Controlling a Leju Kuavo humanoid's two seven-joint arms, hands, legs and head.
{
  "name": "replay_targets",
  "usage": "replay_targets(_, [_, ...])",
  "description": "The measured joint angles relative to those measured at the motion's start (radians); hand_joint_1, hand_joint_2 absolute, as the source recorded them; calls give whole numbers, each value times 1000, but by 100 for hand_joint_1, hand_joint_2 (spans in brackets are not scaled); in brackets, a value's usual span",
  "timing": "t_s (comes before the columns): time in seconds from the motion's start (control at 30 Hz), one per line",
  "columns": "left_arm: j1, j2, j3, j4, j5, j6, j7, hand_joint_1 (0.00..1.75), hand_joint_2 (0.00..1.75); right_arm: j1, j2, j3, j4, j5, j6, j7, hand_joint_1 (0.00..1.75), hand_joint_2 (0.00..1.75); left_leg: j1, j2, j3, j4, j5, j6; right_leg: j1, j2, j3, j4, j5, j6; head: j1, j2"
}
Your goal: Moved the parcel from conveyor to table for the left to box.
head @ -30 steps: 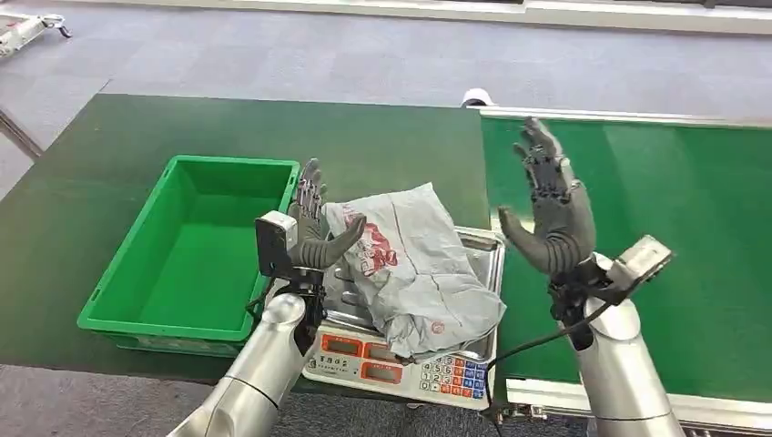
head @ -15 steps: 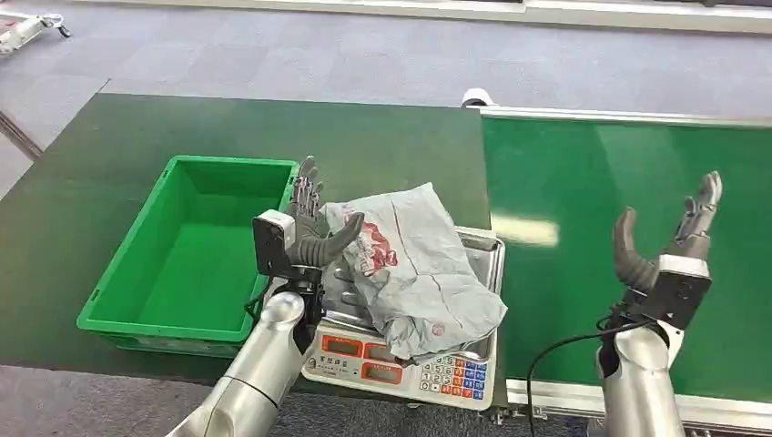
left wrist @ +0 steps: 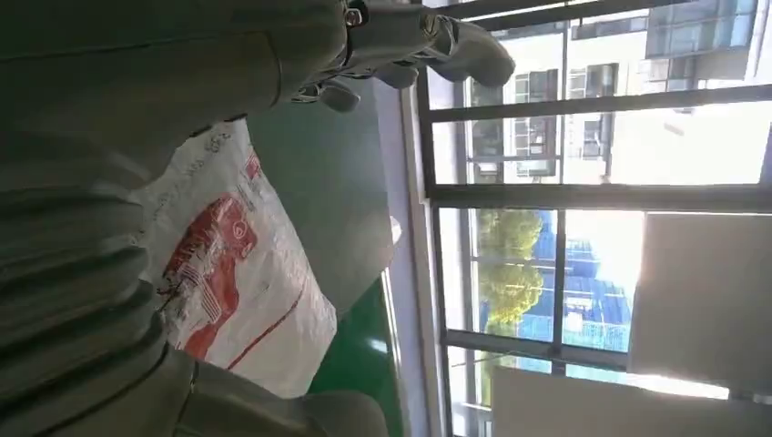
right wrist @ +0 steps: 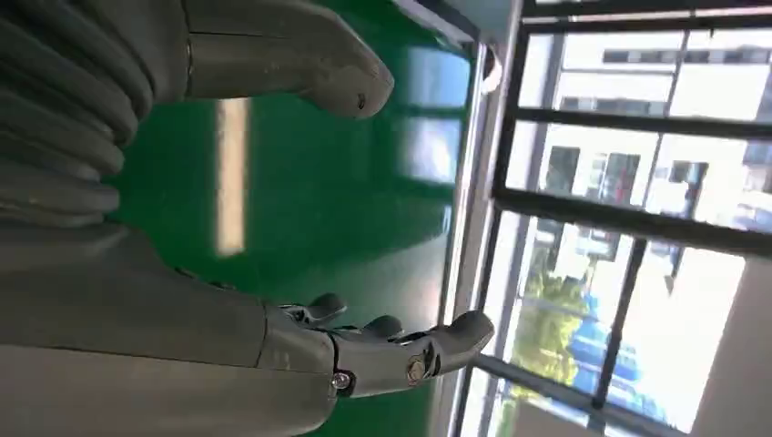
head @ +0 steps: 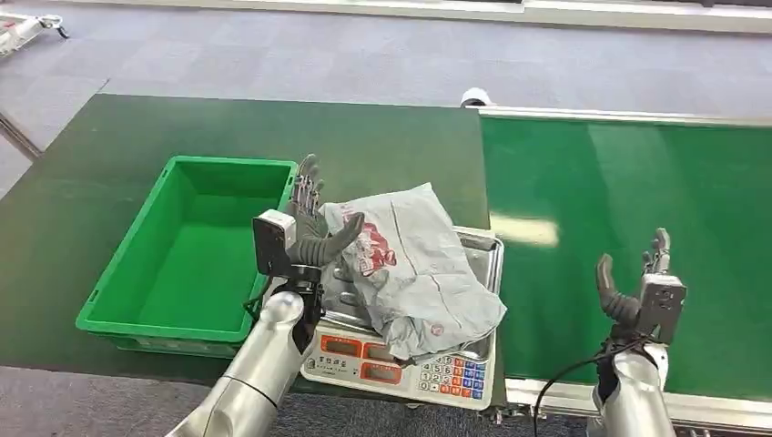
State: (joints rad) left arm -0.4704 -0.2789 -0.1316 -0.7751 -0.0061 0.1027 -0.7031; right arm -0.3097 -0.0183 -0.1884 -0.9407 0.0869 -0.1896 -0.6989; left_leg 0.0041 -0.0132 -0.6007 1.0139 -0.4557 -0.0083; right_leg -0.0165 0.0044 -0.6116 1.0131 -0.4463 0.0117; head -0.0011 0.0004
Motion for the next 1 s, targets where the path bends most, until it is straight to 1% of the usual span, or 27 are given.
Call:
replay_targets(0.13, [9,10,-22,-29,-63,-24,0,0,175,2,0,0,14,27,8,0,0,175,0,-1,0,0,0,0,0,-1,0,0,0,0,0,0])
replay_targets(0.23, [18,24,-80,-65,-113,-74,0,0,175,9,0,0,15,29,4,-1,0,175,0,-1,0,0,0,0,0,-1,0,0,0,0,0,0])
replay_targets(0.43, [18,74,-225,-90,-300,-110,0,0,175,25,-1,0,15,24,18,-2,0,175,0,0,0,0,0,0,0,0,0,0,0,0,0,0])
replay_targets(0.5, [19,87,-255,-90,-345,-116,10,0,175,33,-1,0,14,21,25,-2,0,175,0,0,0,0,0,0,0,0,0,0,0,0,0,0])
replay_targets(0.63, [19,107,-301,-85,-541,-118,105,0,175,47,-1,0,10,39,40,-3,0,175,0,0,0,0,0,0,0,0,0,0,0,0,0,0])
replay_targets(0.77, [19,120,-318,-73,-656,-94,229,0,175,54,-3,0,10,41,56,-3,0,175,0,0,0,0,0,0,0,0,0,0,0,0,0,0])
replay_targets(0.83, [20,124,-320,-68,-727,-77,342,0,175,55,-3,-3,10,47,66,-3,0,175,0,1,1,0,0,0,0,0,0,0,0,0,0,0])
replay_targets(0.87, [21,126,-320,-66,-743,-73,367,0,175,56,-3,-6,10,48,68,-3,0,175,0,1,0,0,0,0,0,0,0,0,0,0,0,0])
replay_targets(0.97, [25,131,-320,-65,-761,-68,378,0,175,60,-3,-16,6,54,70,-3,0,175,0,0,0,0,0,0,0,0,0,0,0,0,0,0])
replay_targets(1.0, [31,134,-320,-71,-771,-74,377,19,175,61,-3,-16,6,58,71,-3,0,175,0,1,1,0,0,0,0,0,0,0,0,0,0,0])
